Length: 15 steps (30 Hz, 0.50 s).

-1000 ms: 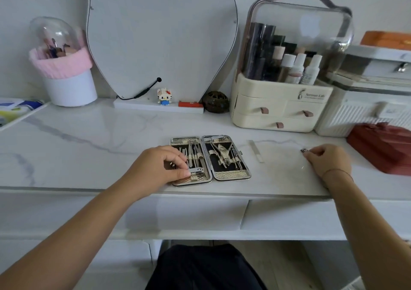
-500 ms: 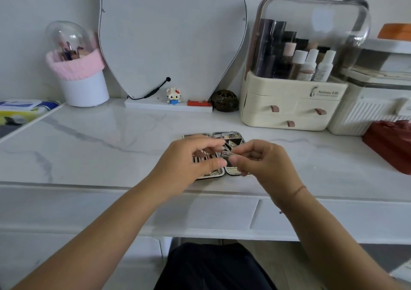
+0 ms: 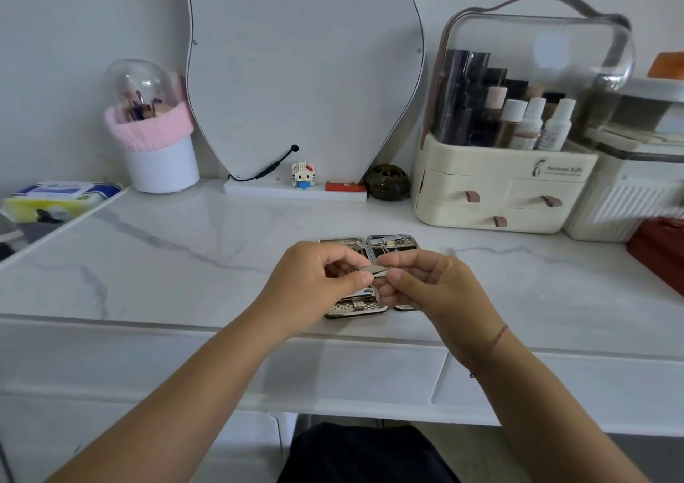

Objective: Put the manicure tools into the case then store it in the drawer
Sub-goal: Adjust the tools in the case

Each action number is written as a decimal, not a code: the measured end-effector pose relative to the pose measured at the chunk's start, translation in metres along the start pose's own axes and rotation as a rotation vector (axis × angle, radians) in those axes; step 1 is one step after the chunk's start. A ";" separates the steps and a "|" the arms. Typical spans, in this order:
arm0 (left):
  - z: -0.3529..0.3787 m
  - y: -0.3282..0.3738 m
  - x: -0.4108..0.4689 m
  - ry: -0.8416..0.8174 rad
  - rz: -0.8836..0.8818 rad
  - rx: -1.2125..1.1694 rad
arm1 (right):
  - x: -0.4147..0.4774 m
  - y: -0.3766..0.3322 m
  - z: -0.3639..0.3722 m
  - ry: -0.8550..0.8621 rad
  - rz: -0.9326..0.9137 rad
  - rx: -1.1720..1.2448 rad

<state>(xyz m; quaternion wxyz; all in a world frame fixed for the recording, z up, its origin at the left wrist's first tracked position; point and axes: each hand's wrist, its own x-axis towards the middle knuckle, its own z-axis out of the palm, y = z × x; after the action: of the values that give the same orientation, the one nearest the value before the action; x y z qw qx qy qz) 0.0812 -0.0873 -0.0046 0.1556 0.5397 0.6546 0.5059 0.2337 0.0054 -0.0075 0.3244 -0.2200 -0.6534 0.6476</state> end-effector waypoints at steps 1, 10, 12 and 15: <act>0.001 -0.001 0.000 0.015 -0.012 -0.012 | 0.000 0.001 0.002 0.011 -0.011 -0.008; 0.012 -0.002 0.001 0.115 -0.103 -0.072 | 0.000 0.006 0.012 0.078 -0.043 0.010; 0.013 -0.003 0.000 0.119 -0.115 -0.153 | -0.001 0.004 0.013 0.070 -0.029 0.048; 0.013 -0.003 -0.002 0.108 -0.163 -0.427 | -0.002 0.000 0.015 0.070 0.002 0.116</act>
<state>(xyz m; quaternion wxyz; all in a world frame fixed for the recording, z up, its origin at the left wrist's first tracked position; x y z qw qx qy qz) 0.0904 -0.0821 -0.0134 0.2713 0.4120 0.5817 0.6467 0.2245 -0.0062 -0.0069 0.3589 -0.2240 -0.6028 0.6766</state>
